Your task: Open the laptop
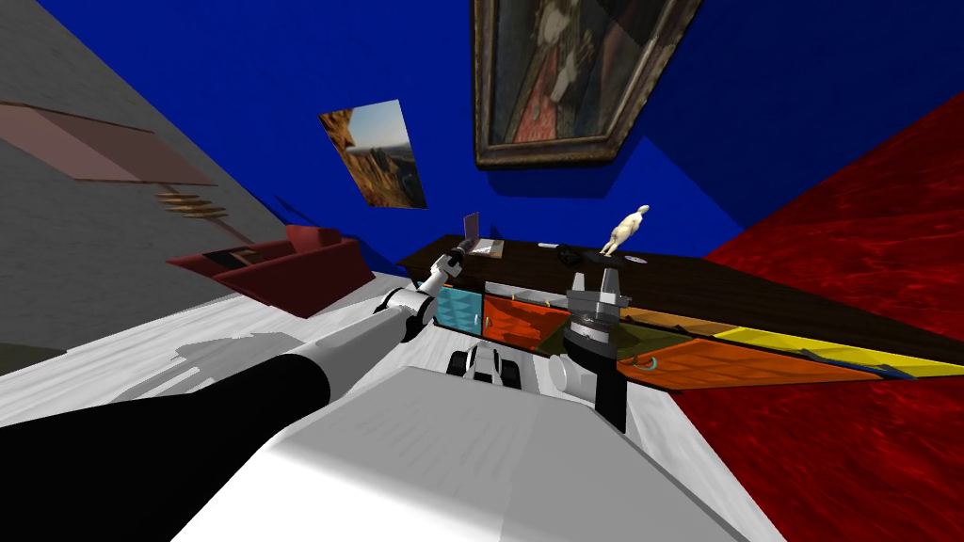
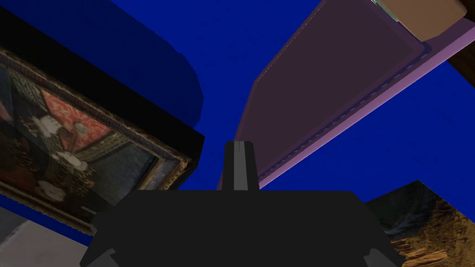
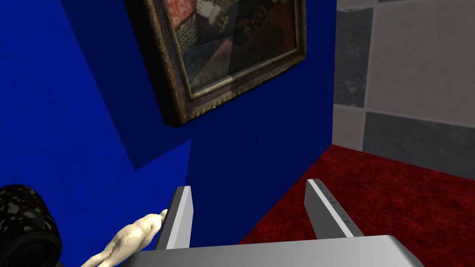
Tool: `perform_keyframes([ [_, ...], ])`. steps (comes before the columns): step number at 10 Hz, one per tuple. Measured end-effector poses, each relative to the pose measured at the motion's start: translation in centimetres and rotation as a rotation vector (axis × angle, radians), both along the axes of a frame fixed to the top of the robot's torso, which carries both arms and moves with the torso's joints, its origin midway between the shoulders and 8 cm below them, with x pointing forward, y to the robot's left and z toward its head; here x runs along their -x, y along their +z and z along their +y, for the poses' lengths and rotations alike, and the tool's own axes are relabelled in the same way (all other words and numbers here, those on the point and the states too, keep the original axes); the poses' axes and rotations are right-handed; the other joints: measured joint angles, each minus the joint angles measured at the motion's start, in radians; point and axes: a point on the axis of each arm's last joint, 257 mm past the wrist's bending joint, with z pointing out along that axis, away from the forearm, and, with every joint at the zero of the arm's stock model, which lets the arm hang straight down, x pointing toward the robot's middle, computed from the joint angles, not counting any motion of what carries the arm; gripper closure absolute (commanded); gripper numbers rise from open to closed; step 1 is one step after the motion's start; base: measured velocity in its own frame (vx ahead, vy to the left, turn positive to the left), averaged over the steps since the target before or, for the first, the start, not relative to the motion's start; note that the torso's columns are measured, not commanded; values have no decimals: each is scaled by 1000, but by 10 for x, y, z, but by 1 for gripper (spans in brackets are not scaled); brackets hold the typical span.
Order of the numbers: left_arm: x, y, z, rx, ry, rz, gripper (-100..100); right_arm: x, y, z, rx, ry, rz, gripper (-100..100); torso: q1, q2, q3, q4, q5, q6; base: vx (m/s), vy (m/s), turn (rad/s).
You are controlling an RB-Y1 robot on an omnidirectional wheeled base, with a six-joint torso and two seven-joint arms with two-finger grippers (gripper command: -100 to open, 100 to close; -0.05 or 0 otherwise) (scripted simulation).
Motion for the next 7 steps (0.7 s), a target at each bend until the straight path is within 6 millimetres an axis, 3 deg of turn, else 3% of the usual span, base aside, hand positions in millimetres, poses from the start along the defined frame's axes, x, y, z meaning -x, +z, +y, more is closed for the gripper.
perform_keyframes([
  [1,0,0,0,-7,1,-1,-100,0,0,0,0,0,0,0,1,0,0,0,0,0,6,-24,-29],
  [7,-1,102,-40,16,-45,-134,-100,0,0,0,0,0,0,0,-2,-1,0,0,-1,0,35,-70,-60],
])
